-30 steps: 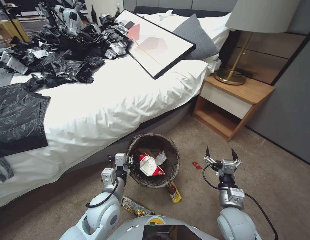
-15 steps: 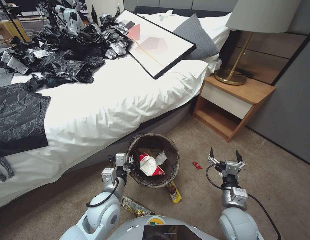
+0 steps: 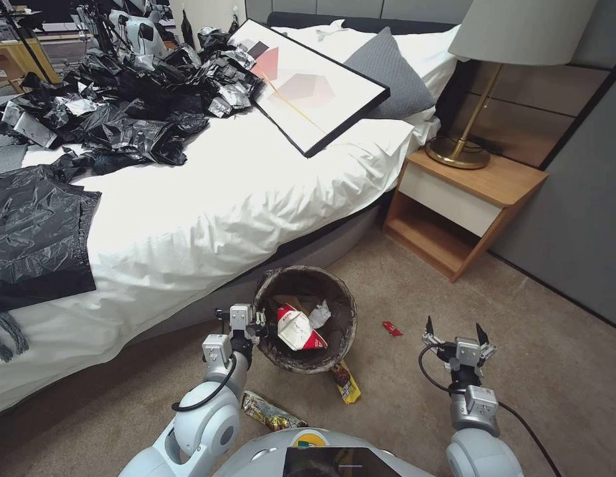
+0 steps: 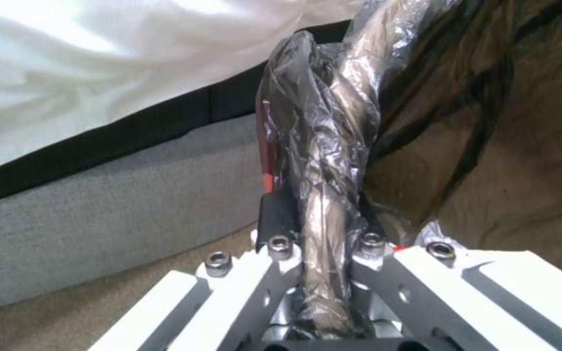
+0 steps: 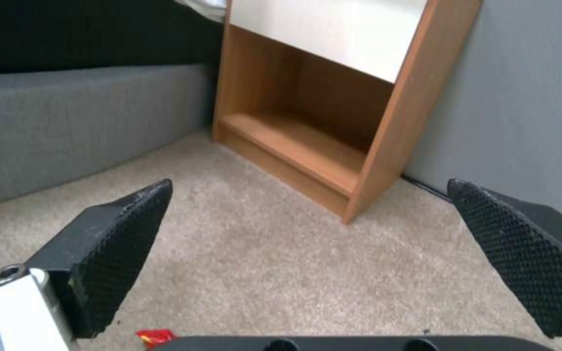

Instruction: Pick up the trash bin, then pick up the garbage from the floor and place it into the trash bin.

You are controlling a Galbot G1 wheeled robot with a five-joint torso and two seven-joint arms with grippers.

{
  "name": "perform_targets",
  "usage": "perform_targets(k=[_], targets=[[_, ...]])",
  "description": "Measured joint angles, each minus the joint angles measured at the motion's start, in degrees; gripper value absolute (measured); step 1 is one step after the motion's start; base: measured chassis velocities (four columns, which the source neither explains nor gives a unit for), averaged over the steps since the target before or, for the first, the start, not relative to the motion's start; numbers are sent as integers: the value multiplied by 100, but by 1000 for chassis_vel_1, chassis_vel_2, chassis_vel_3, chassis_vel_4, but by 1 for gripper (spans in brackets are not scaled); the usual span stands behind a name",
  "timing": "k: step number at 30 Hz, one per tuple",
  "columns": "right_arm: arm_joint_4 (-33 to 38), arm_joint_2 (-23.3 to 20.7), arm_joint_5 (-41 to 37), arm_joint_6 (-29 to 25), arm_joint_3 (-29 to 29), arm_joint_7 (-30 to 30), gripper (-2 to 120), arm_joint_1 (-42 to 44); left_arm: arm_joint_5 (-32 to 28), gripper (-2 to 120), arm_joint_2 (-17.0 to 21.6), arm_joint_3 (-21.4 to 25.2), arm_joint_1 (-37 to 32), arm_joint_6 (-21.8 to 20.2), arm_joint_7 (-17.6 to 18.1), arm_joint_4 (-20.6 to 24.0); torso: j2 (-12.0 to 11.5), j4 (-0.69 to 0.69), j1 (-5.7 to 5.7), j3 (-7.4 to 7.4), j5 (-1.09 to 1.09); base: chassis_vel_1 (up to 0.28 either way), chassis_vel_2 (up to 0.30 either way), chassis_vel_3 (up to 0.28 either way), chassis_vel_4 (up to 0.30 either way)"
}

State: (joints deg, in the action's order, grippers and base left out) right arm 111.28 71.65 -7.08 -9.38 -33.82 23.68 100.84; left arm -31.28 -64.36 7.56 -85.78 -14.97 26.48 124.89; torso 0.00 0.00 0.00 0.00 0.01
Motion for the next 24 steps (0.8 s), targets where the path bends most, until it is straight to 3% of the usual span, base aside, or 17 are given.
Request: perform_targets(k=[13, 24], targets=[[0, -8, 18, -63, -40, -20, 100, -25, 28, 2, -4, -1, -17, 2, 0, 12, 0, 0, 0, -1, -1, -15, 11, 14, -17], [37, 37, 100, -83, -34, 31, 100, -85, 34, 2, 5, -8, -33, 3, -5, 44, 0, 0, 0, 0, 0, -202, 186, 198, -203]])
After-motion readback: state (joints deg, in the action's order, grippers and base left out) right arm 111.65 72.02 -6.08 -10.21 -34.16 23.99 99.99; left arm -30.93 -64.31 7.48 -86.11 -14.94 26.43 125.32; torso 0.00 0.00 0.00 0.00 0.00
